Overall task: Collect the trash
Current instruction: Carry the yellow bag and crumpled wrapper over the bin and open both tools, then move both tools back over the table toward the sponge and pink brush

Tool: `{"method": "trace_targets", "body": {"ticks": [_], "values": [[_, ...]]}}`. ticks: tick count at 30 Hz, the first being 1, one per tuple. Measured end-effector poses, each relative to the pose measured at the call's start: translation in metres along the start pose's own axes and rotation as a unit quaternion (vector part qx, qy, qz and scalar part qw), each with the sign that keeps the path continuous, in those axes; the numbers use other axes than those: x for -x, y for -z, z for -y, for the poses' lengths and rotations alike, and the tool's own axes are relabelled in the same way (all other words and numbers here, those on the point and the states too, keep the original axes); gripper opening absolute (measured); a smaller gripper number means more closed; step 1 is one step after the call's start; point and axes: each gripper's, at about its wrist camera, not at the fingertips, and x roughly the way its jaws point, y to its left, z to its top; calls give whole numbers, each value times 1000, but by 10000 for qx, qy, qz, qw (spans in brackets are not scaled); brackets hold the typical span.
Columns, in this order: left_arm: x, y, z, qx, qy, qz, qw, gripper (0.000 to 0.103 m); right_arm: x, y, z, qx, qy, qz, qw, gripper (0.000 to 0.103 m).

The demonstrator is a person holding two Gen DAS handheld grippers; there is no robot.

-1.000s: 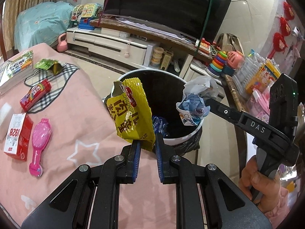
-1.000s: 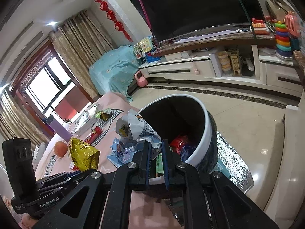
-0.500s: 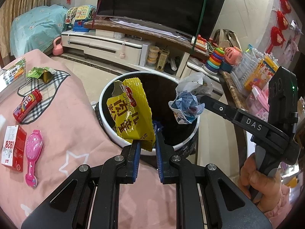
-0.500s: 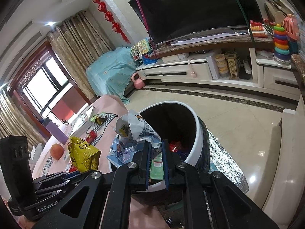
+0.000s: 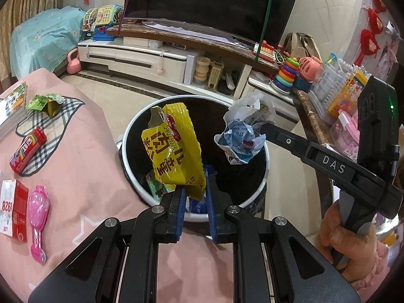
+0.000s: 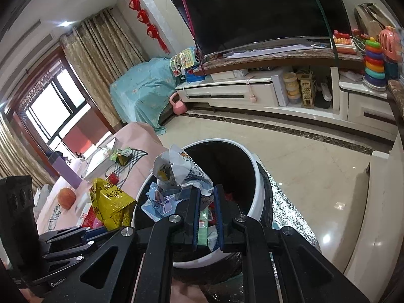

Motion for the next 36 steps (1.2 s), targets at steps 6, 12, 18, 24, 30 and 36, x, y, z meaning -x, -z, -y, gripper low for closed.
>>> {"method": "trace_targets", "body": {"ticks": [6, 12, 18, 24, 30, 36], "values": [[-9, -6, 2, 4, -2, -71, 10000, 15, -6, -2, 3, 45, 105, -91, 9999, 11], [-12, -7, -2, 48, -80, -102, 9999, 34, -10, -5, 7, -14, 117, -164, 9998, 20], [-8, 1, -14, 289, -126, -122, 9994, 47, -7, -4, 11, -144, -2, -110, 9998, 53], [9, 14, -29, 537, -222, 1, 9983, 60, 2, -3, 6, -230, -149, 28, 9996, 83], [35, 34, -54, 906, -359, 177, 9951, 68, 9, 0, -11, -235, -267, 83, 9993, 99], [54, 57, -81, 1226, -558, 259, 9906, 71, 7, 12, -35, -93, -198, -33, 9998, 102]]}}
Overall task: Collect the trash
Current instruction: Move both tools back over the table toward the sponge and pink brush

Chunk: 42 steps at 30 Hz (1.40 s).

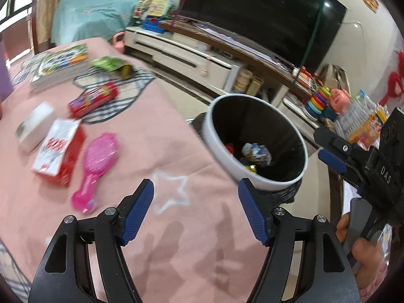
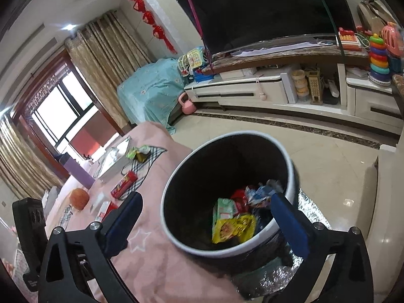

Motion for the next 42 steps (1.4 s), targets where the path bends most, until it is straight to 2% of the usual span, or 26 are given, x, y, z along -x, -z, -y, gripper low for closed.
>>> {"method": "trace_targets", "body": {"ticks": [6, 21, 33, 42], "values": [[19, 16, -37, 348, -214, 100, 9991, 71, -9, 18, -26, 171, -18, -280, 9995, 102], [51, 43, -125, 1036, -714, 238, 9918, 71, -26, 51, -88, 685, -272, -547, 9958, 102], [60, 45, -166, 1189, -1026, 269, 9872, 71, -44, 78, -131, 1052, -422, -576, 9919, 102], [54, 38, -193, 1118, -1297, 227, 9850, 71, -64, 89, -148, 1142, -448, -948, 9879, 102]]}}
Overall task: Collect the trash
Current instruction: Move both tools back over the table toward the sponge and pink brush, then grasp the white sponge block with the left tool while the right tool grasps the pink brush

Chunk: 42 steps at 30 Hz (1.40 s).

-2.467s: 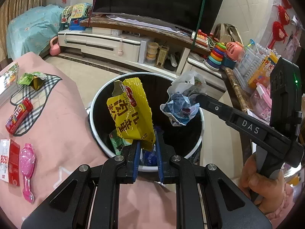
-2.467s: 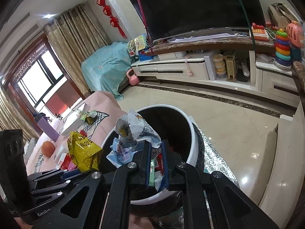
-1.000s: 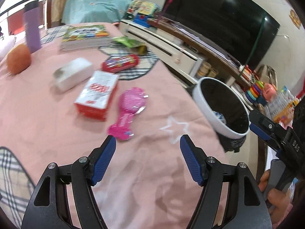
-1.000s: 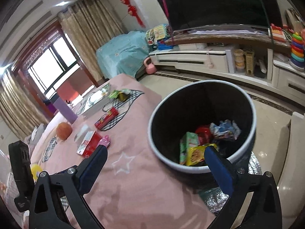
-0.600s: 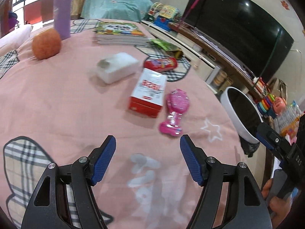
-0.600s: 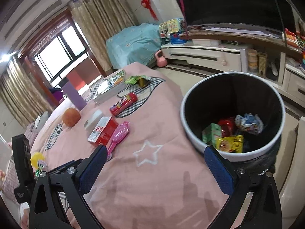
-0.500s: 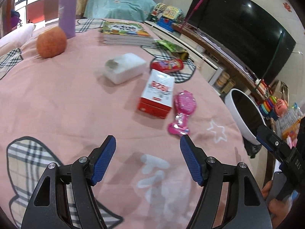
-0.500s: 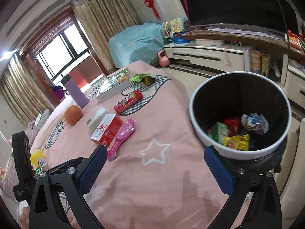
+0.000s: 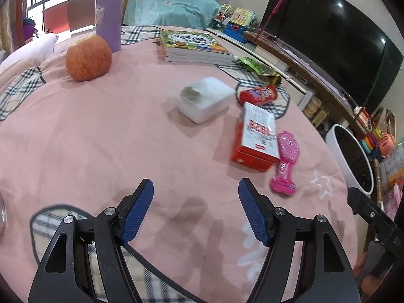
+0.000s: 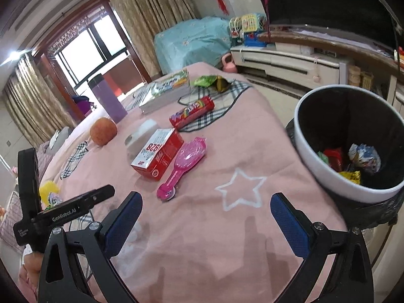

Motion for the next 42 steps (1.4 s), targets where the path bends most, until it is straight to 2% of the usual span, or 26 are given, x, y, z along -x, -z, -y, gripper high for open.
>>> {"method": "trace_targets", "body": {"ticks": [4, 14, 16, 20, 22, 27, 28, 30, 32, 34, 36, 38, 39, 42], "values": [[-8, -10, -8, -81, -147, 26, 9999, 71, -8, 0, -6, -17, -10, -7, 10000, 102], [-33, -46, -10, -528, -203, 69, 9984, 71, -39, -8, -13, -65, 106, -227, 9997, 101], [-42, -54, -8, -644, -200, 34, 9977, 71, -45, -10, -14, -54, 108, -264, 9996, 99], [-62, -69, -3, -910, -213, -57, 9956, 71, -58, -15, -15, -4, 173, -398, 9991, 85], [-70, -77, 1, -1051, -183, -72, 9943, 71, -66, -18, -15, -15, 214, -476, 9986, 82], [-89, -87, 11, -1348, -121, -132, 9907, 71, -79, -27, -18, 31, 283, -522, 9982, 81], [-92, -86, 14, -1396, -119, -159, 9900, 71, -83, -28, -19, 83, 335, -549, 9979, 81], [-96, -84, 19, -1513, -116, -198, 9882, 58, -90, -30, -23, 221, 483, -568, 9970, 81], [-96, -80, 22, -1579, -180, -148, 9872, 55, -94, -30, -29, 380, 618, -583, 9957, 81], [-93, -77, 21, -1523, -139, -170, 9881, 53, -96, -28, -33, 541, 740, -566, 9942, 76], [-87, -72, 17, -1377, -74, -220, 9902, 53, -95, -27, -33, 626, 836, -535, 9931, 61], [-81, -66, 16, -1290, -45, -265, 9913, 52, -93, -28, -31, 663, 873, -512, 9926, 38], [-77, -60, 17, -1259, -7, -290, 9916, 52, -92, -28, -28, 642, 856, -512, 9929, 33], [-64, -44, 23, -1188, 161, -331, 9922, 52, -85, -28, -18, 485, 661, -510, 9953, 29]]}}
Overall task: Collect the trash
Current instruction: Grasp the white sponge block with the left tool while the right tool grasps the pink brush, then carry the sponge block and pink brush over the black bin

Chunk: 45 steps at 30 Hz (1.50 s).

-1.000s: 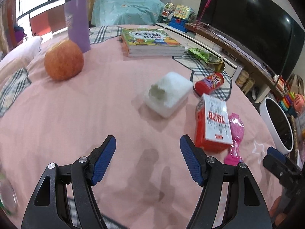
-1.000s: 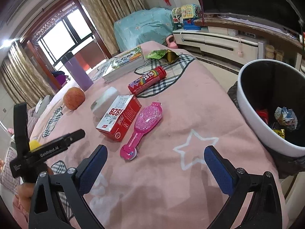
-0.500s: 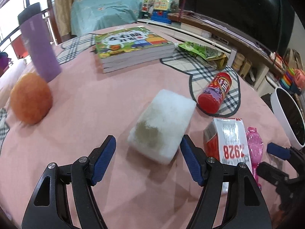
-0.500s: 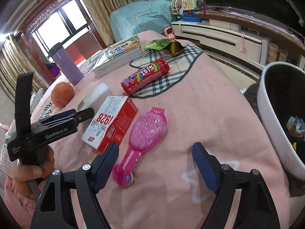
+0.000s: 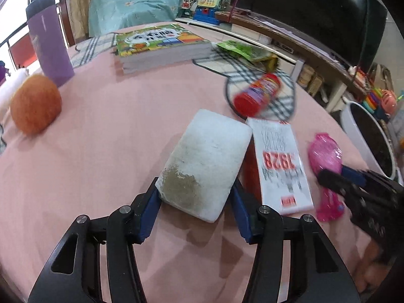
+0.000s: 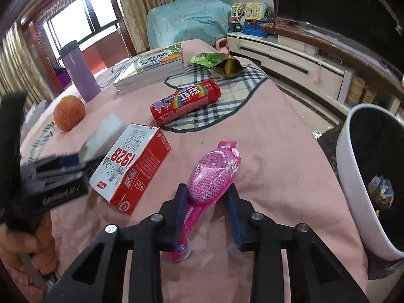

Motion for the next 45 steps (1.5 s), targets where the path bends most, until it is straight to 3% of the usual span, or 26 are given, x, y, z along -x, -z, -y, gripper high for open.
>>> {"method": "trace_targets", "body": {"ticks": [6, 17, 26, 45], "values": [[22, 30, 14, 326, 288, -59, 9990, 52, 16, 9, 16, -225, -378, 56, 9990, 25], [55, 63, 29, 991, 493, 40, 9938, 52, 57, 23, 48, -480, -516, 340, 9969, 20], [77, 61, 66, 767, 747, 241, 9940, 52, 82, 33, 71, -628, -511, 521, 9954, 19], [65, 36, 159, 31, 1213, 155, 9925, 52, 126, 45, 141, -1099, -116, 885, 9899, 19]]}}
